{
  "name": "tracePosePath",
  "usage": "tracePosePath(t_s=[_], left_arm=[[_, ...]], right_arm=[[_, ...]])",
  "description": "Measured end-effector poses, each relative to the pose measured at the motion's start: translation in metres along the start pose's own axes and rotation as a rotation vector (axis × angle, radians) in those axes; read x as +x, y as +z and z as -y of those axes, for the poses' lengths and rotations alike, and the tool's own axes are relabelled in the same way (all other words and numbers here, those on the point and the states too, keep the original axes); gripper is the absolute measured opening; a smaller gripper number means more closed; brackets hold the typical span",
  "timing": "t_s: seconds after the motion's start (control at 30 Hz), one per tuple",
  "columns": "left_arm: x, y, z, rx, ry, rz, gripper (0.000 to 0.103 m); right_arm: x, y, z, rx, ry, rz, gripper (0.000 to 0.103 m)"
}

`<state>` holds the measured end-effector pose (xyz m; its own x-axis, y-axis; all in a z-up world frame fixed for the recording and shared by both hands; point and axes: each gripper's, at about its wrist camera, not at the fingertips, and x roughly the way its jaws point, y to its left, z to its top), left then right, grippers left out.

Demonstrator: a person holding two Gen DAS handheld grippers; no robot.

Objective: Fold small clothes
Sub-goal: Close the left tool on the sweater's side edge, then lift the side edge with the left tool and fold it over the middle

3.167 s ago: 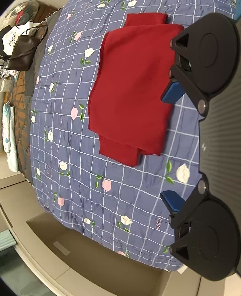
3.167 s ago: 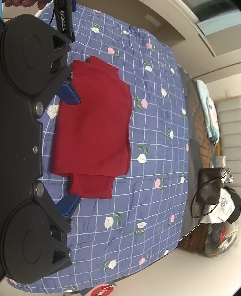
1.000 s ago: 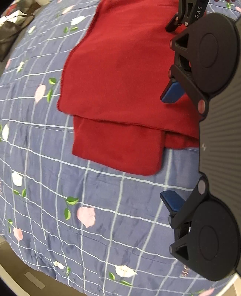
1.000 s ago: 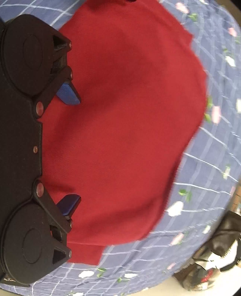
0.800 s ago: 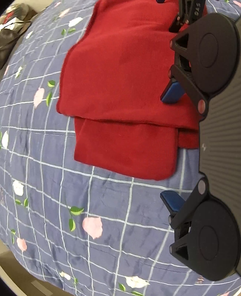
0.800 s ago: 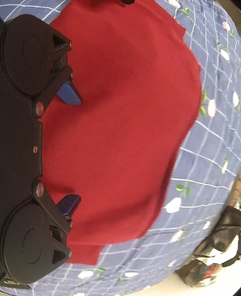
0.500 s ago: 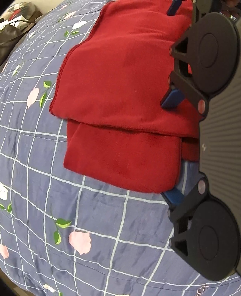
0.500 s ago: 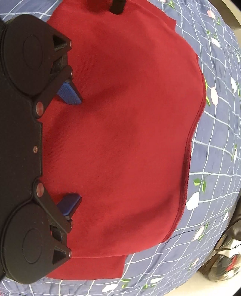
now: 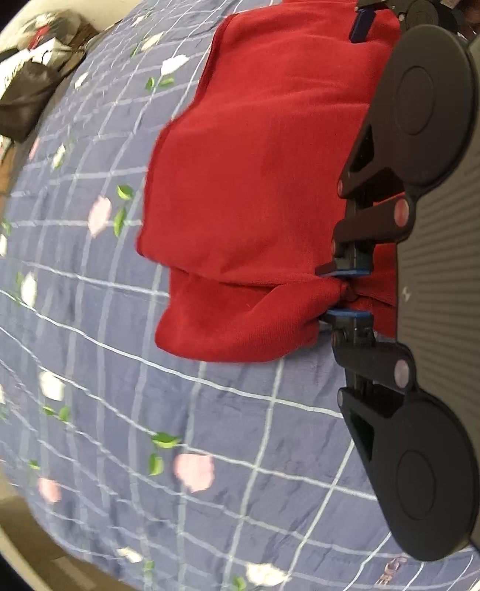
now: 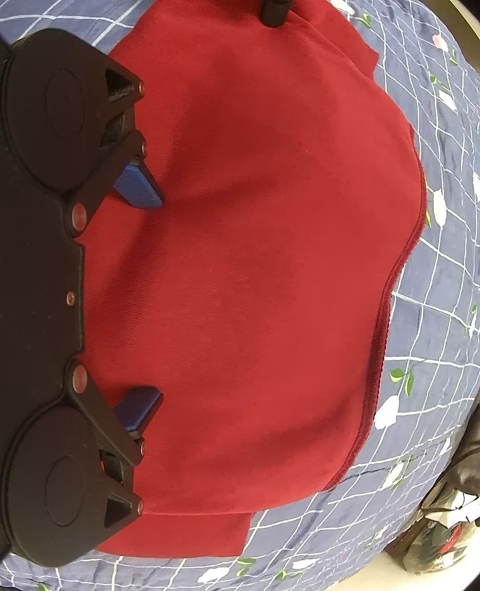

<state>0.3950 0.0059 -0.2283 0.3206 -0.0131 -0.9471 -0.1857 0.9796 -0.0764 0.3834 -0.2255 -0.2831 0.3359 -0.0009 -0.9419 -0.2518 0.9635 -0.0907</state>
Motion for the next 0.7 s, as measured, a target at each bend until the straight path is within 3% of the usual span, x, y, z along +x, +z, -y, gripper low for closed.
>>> tracePosePath(t_s=[0.2, 0.3, 0.57, 0.7], left_arm=[[-0.042, 0.003, 0.039, 0.068, 0.022, 0.088, 0.015], [-0.064, 0.001, 0.072, 0.127, 0.023, 0.138, 0.015], [-0.093, -0.014, 0.208, 0.326, -0.033, 0.233, 0.013], [-0.083, -0.032, 0.284, 0.437, -0.099, 0.22, 0.013]], right_arm=[[-0.003, 0.008, 0.011, -0.07, 0.055, -0.065, 0.103], [-0.015, 0.003, 0.022, -0.077, 0.062, -0.044, 0.103], [-0.065, -0.043, 0.082, -0.053, 0.051, 0.025, 0.103], [-0.084, -0.075, 0.13, -0.026, 0.019, 0.029, 0.103]])
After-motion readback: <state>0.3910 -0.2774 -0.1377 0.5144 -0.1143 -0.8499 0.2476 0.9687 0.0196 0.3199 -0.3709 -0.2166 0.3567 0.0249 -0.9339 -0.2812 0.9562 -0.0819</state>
